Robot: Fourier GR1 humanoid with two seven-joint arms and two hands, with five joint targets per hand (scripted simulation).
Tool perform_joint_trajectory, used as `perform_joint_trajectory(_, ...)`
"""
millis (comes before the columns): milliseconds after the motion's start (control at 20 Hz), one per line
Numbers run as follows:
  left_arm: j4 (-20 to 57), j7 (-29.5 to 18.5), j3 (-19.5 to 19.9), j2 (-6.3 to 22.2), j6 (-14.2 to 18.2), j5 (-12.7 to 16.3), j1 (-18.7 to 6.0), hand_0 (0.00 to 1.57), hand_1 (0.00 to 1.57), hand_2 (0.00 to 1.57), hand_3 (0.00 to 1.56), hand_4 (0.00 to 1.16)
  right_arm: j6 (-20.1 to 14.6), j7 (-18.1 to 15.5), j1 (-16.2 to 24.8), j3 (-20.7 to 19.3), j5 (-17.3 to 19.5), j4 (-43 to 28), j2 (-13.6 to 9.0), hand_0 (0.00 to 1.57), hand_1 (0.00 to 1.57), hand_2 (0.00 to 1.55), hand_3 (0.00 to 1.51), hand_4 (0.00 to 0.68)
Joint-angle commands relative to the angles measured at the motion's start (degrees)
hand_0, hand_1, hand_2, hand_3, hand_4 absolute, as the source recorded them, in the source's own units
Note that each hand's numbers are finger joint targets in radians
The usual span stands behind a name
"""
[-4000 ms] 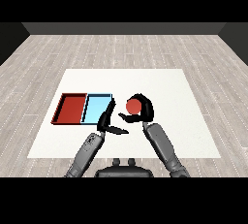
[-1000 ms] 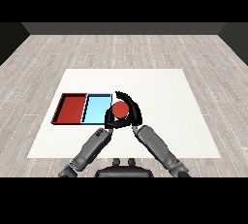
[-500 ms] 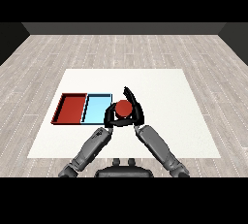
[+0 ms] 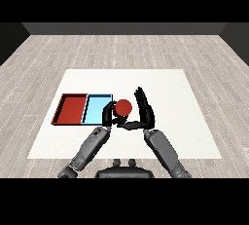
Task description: Pick the red can and put it in the red box
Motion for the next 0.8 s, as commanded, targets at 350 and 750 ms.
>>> perform_joint_trajectory(350,-7.7,6.1,7.5,6.9,-2.1,-2.3,2.4,1.57,1.57,1.57,1.48,1.13,10.0,-2.0,14.0,-10.8,-7.4,-12.6,-8.4,0.00,0.00,0.00,0.00,0.000)
perform_joint_trajectory(750,-6.8,11.0,14.5,18.4,-1.7,-5.7,2.0,1.57,1.57,1.57,1.49,1.11,11.6,-1.0,19.8,-16.4,-9.3,-14.0,-11.7,0.00,0.00,0.00,0.00,0.000)
